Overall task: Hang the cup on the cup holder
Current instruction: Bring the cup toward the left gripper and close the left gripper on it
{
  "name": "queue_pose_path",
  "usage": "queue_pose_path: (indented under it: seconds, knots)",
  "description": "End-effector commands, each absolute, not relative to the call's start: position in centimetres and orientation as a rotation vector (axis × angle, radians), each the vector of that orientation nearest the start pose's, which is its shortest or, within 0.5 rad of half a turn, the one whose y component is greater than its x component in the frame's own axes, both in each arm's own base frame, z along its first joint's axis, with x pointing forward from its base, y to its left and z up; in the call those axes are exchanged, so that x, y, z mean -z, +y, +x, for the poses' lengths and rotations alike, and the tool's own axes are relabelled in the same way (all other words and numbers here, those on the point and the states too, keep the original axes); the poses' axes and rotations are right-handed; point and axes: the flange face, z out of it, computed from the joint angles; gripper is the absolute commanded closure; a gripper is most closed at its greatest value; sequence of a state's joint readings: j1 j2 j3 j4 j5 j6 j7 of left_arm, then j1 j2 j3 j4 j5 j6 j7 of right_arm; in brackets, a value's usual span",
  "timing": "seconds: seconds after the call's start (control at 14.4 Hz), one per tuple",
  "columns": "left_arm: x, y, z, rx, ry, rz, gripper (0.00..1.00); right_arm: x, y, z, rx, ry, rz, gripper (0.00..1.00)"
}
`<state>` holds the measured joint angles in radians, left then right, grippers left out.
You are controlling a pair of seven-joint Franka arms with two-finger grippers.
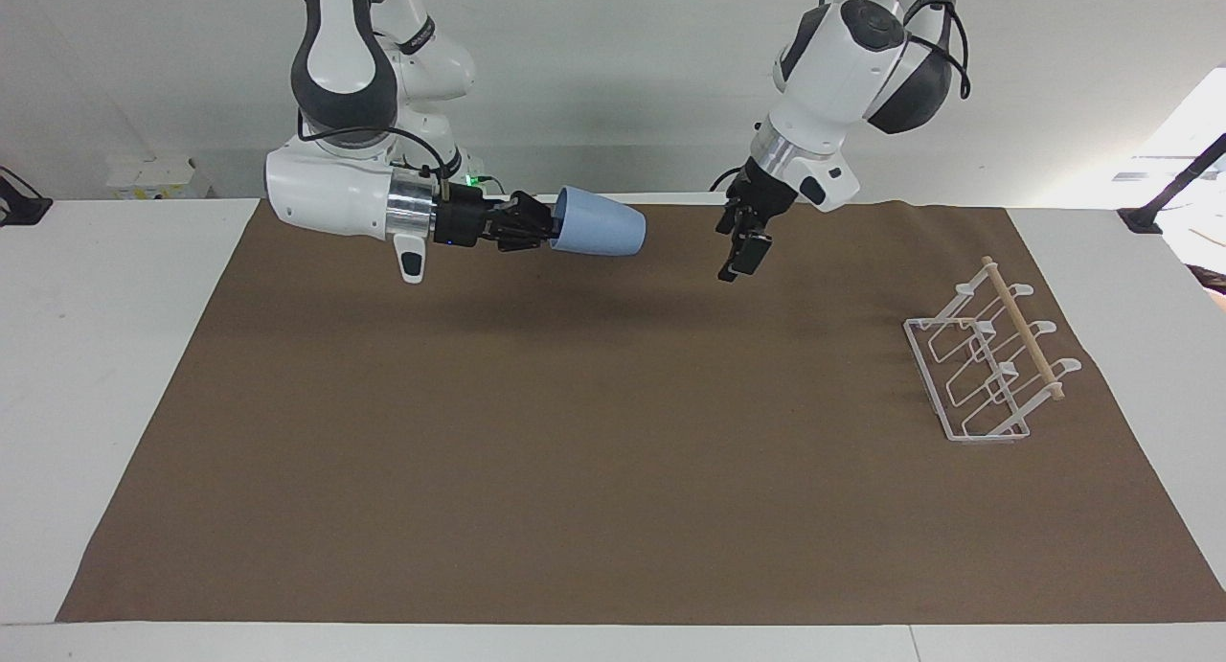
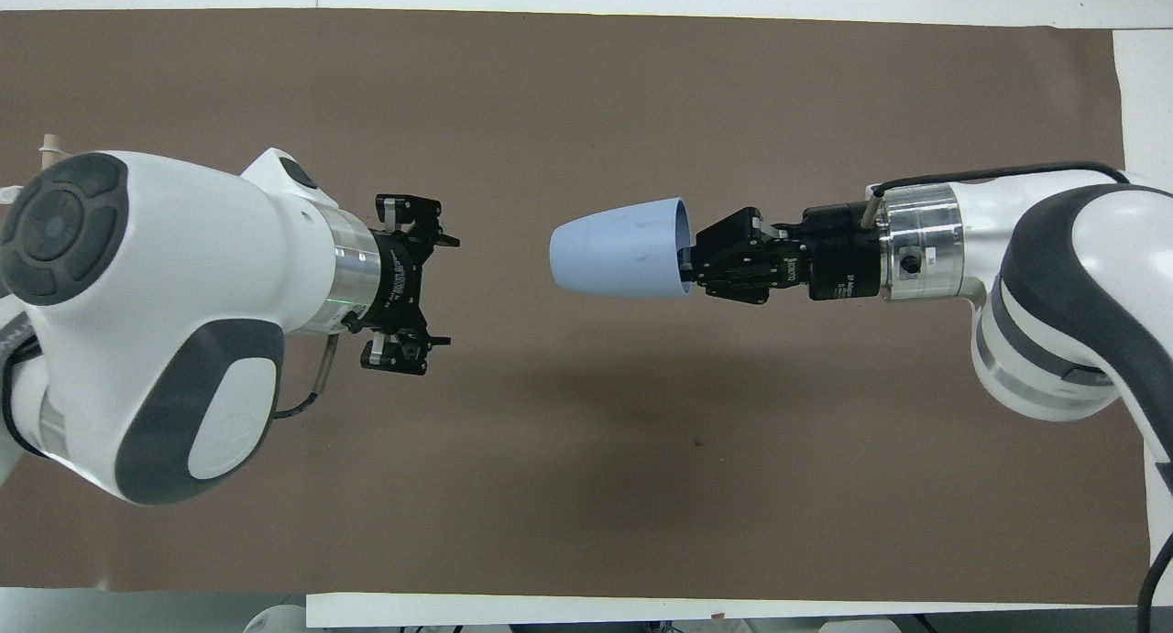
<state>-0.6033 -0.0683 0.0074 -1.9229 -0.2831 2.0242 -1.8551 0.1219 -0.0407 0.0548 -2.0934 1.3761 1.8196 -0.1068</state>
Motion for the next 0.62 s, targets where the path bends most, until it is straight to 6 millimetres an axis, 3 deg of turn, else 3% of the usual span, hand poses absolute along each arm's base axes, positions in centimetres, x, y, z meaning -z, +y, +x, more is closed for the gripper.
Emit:
queue_pose_path:
  seconds: [0.0,0.21,0.56]
  knots:
    - [-54.3,-34.0,45.8,-0.372,-2.182,-2.631,0.00,-47.5,17.4,49.9,-0.223,0.321,-1.803,1.00]
    - [-55.7,-34.9,46.8,-0.385,-2.167,-2.633,0.00,-46.9,18.1,49.2,-0.212,0.329,-1.774,1.00]
    - [-56.5,-35.5,46.8,-0.384,-2.169,-2.652,0.00,-46.3,18.1,49.1,-0.206,0.349,-1.782,1.00]
